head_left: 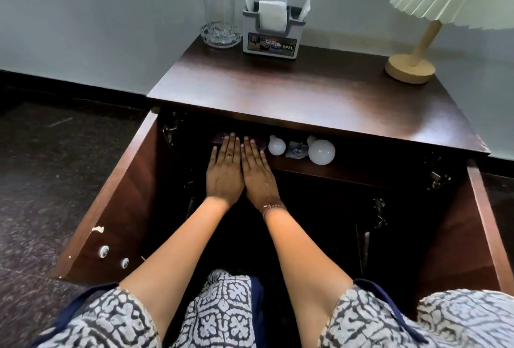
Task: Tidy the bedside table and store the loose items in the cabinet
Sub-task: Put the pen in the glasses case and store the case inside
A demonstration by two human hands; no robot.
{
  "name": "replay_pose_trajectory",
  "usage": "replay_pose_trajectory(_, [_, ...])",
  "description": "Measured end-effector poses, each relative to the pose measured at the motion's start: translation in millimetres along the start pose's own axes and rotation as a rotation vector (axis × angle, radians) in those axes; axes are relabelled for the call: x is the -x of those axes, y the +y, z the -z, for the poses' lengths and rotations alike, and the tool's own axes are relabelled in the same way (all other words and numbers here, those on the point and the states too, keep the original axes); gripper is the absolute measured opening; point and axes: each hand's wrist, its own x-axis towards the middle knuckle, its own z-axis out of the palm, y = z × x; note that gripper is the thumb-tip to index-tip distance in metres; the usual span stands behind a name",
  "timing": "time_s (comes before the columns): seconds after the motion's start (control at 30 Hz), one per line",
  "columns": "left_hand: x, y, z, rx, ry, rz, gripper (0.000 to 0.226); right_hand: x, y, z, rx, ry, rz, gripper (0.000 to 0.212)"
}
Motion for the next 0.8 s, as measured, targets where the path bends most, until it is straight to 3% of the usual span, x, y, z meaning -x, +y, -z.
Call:
replay_pose_trajectory(0.37, [16, 24, 13, -0.06, -0.275, 0.061, 0.069, 22, 8, 25, -0.147, -0.185, -0.043, 0.059])
replay_pose_trajectory(0.53, [31, 27, 67, 0.093, -0.264, 0.025, 0.065, 50, 1, 70, -0.228, -0.232, -0.099, 0.068])
replay_pose_trajectory(0.63, [40, 30, 102, 0.041, -0.258, -0.017, 0.063, 62, -4, 104, -0.159, -0.17, -0.126, 0.067])
replay_pose_trajectory(0.8, [60, 34, 162, 0.025, -0.309, -0.054, 0.06, 84, -17, 160, -0.161, -0.209, -0.098, 0.067])
